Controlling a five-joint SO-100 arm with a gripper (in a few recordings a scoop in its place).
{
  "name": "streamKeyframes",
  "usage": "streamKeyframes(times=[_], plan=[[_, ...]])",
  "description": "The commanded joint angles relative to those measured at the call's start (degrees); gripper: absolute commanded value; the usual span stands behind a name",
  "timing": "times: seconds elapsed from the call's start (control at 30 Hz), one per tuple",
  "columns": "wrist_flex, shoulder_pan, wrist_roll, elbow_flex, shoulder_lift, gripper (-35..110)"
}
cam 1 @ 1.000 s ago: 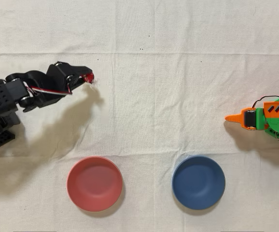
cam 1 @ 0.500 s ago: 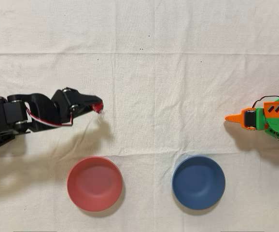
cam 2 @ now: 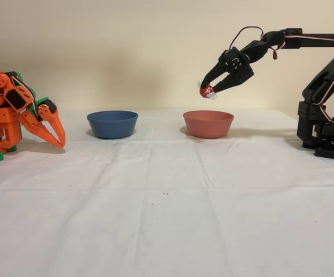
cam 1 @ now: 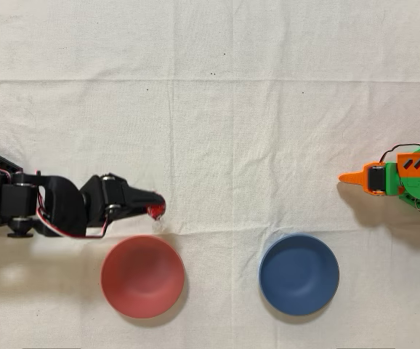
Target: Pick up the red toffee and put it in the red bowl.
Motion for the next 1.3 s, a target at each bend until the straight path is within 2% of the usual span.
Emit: streamKeyframes(times=[0.0,0.57,1.27], plan=[[-1.2,5.1,-1.5,-4.2,0.7,6],[-5.0,20.2,-2.9,-5.9,-5.1,6],[-7.0,23.1,-2.3,-4.9,-8.9,6]])
